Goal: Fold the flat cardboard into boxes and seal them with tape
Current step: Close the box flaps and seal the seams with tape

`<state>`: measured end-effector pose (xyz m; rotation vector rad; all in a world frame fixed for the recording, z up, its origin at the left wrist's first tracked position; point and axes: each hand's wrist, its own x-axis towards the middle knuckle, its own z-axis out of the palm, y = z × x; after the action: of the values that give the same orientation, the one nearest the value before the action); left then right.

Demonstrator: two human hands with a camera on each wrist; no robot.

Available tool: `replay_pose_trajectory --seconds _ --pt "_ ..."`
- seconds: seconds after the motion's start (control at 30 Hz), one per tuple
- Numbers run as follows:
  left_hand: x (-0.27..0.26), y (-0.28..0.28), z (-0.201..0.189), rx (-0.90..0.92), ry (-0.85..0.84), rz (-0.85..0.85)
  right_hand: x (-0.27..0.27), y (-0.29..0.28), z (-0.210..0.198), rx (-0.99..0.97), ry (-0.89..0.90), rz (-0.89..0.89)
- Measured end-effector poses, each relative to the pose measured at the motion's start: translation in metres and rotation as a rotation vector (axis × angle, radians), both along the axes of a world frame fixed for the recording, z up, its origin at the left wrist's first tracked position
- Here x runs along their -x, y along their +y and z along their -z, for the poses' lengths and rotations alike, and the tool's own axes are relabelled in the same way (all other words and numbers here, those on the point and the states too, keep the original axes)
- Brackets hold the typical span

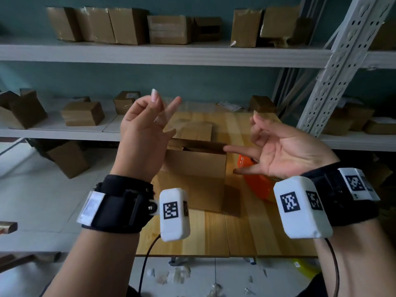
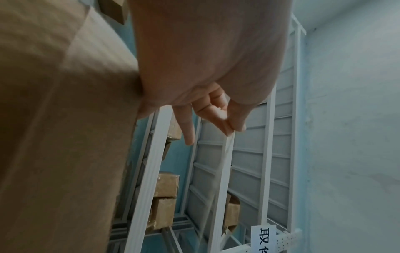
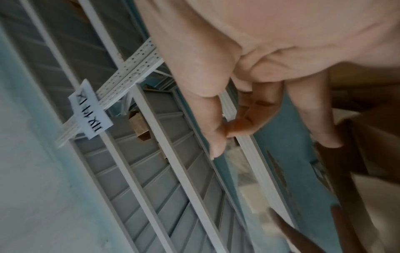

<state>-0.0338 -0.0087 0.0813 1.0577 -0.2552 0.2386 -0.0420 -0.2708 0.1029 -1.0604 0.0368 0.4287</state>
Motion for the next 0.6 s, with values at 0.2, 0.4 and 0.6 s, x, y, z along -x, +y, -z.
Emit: replay_pose_trajectory --seconds 0.2,0.4,0.6 --pt "-0.002 -0.003 0.008 0.057 0.073 0.004 0.003 -0.006 -0.013 0.133 -0.183 0.163" --pt "-0.014 -0.006 0.023 0.169 0.139 -0.085 0.007 0.014 -0.012 -0.068 -0.222 0.150" --pt "-0.020 -0.008 0.031 0.277 0.226 -0.024 0.008 0.060 0.009 -0.266 -0.149 0.148"
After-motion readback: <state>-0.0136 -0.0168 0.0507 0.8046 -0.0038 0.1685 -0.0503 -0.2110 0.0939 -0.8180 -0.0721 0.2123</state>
